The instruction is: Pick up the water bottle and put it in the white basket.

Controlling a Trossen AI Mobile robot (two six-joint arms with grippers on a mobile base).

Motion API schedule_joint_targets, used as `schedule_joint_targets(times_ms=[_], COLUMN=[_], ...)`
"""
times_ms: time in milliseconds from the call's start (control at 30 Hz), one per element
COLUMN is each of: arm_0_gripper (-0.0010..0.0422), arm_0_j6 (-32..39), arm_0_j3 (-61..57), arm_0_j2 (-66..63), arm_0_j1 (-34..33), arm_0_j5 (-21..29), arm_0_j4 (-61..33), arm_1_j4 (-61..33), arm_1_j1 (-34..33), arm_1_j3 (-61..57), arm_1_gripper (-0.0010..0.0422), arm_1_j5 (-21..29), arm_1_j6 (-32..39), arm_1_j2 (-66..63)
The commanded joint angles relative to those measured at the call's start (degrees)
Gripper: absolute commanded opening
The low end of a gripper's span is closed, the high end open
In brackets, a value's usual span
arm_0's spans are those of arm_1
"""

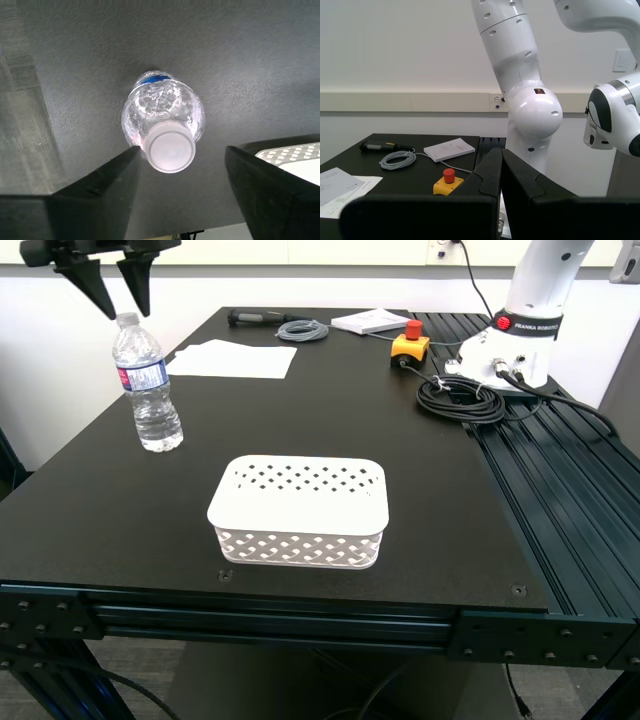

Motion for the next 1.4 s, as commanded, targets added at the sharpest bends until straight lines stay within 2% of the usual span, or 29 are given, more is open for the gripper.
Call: schedule_joint_targets(times_ms=[33,200,367,500,567,633,700,733,767,833,1067,1133,1267,1400], arm_0_gripper=[0.0001,0.0001,0.0001,0.0001,0.0001,0.0001,0.0001,0.0001,0.0001,0.0001,0.0001,0.0001,0.0001,0.0001], arm_0_j6=[0.0,0.0,0.0,0.0,0.0,0.0,0.0,0.0,0.0,0.0,0.0,0.0,0.0,0.0], arm_0_j3=[0.1,0.1,0.1,0.1,0.1,0.1,0.1,0.1,0.1,0.1,0.1,0.1,0.1,0.1], arm_0_j2=[0.0,0.0,0.0,0.0,0.0,0.0,0.0,0.0,0.0,0.0,0.0,0.0,0.0,0.0], arm_0_j1=[0.0,0.0,0.0,0.0,0.0,0.0,0.0,0.0,0.0,0.0,0.0,0.0,0.0,0.0], arm_0_j5=[0.0,0.0,0.0,0.0,0.0,0.0,0.0,0.0,0.0,0.0,0.0,0.0,0.0,0.0], arm_0_j4=[0.2,0.2,0.2,0.2,0.2,0.2,0.2,0.2,0.2,0.2,0.2,0.2,0.2,0.1], arm_1_j4=[1.2,2.6,9.5,11.4,12.4,12.5,12.5,12.5,12.1,11.3,9.9,7.0,4.8,4.4], arm_1_j1=[0.0,0.0,0.0,0.0,0.0,0.0,0.0,0.0,0.0,0.0,-0.1,-0.6,-4.5,-11.9], arm_1_j3=[-0.7,-6.1,-14.5,-16.8,-16.7,-16.5,-16.5,-16.5,-16.5,-16.5,-14.1,-10.8,-7.1,-7.3], arm_1_gripper=[0.0198,0.0188,0.0187,0.0183,0.0156,0.0092,0.0001,-0.0005,0.0007,-0.0004,-0.0001,-0.0001,-0.0001,-0.0001], arm_1_j5=[0.2,0.2,-0.2,-0.3,-0.3,-0.2,-0.2,-0.2,-0.2,-0.2,-0.2,2.0,9.6,8.8], arm_1_j6=[0.5,1.9,2.0,2.2,2.3,2.4,3.4,3.6,4.3,5.9,6.7,6.6,6.5,6.1], arm_1_j2=[0.0,0.0,0.0,0.0,0.0,0.0,0.0,0.0,-0.1,-0.1,-4.7,-7.0,-11.8,-14.5])
